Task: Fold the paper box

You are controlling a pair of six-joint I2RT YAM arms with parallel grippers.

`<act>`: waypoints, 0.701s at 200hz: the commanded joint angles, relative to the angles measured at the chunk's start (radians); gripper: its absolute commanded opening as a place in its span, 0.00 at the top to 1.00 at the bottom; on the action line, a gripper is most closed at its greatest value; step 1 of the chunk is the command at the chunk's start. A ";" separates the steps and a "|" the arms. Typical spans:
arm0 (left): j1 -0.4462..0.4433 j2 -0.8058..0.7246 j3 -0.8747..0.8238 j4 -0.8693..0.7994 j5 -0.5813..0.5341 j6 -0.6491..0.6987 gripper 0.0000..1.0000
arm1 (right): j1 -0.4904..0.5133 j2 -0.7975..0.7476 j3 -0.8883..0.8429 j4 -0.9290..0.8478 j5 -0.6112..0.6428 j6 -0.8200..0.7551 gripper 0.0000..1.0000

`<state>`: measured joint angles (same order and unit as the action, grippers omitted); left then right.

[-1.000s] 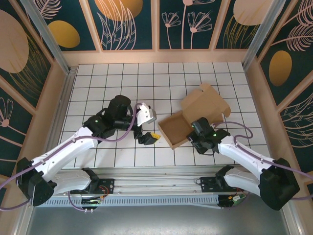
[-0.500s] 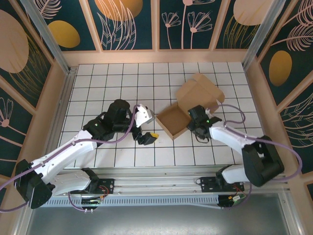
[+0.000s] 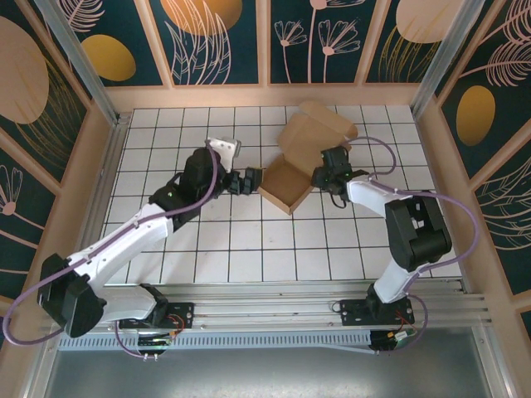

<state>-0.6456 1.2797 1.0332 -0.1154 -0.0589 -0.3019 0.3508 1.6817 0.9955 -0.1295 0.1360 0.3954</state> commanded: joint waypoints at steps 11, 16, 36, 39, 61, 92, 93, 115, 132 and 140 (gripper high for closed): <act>0.103 0.056 0.024 0.041 0.125 -0.155 0.01 | -0.127 -0.115 0.114 -0.007 -0.188 -0.207 0.35; 0.119 0.078 0.032 0.053 0.164 -0.155 0.02 | -0.160 -0.121 0.138 -0.024 -0.233 -0.211 0.33; 0.177 0.213 0.126 0.075 0.365 -0.097 0.03 | -0.292 -0.112 0.228 -0.067 -0.463 -0.233 0.22; 0.183 0.243 0.149 0.075 0.397 -0.084 0.03 | -0.311 -0.107 0.240 -0.074 -0.488 -0.229 0.20; 0.218 0.473 0.378 0.012 0.552 0.004 0.03 | -0.411 -0.040 0.296 -0.100 -0.682 -0.149 0.14; 0.267 0.781 0.749 -0.101 0.644 0.088 0.02 | -0.420 0.027 0.286 -0.037 -0.757 -0.113 0.13; 0.268 0.792 0.761 -0.102 0.650 0.088 0.02 | -0.420 0.029 0.286 -0.034 -0.760 -0.112 0.13; 0.289 1.004 1.039 -0.179 0.775 0.141 0.02 | -0.413 0.080 0.291 0.001 -0.786 -0.100 0.16; 0.291 1.171 1.277 -0.259 0.894 0.175 0.01 | -0.413 0.126 0.307 -0.016 -0.749 -0.124 0.21; 0.291 1.241 1.386 -0.276 0.936 0.170 0.01 | -0.410 0.146 0.321 -0.038 -0.723 -0.148 0.26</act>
<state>-0.3595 2.3589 2.1792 -0.2569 0.6548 -0.1974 -0.0628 1.7813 1.2892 -0.1574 -0.5816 0.2752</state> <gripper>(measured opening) 0.987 0.795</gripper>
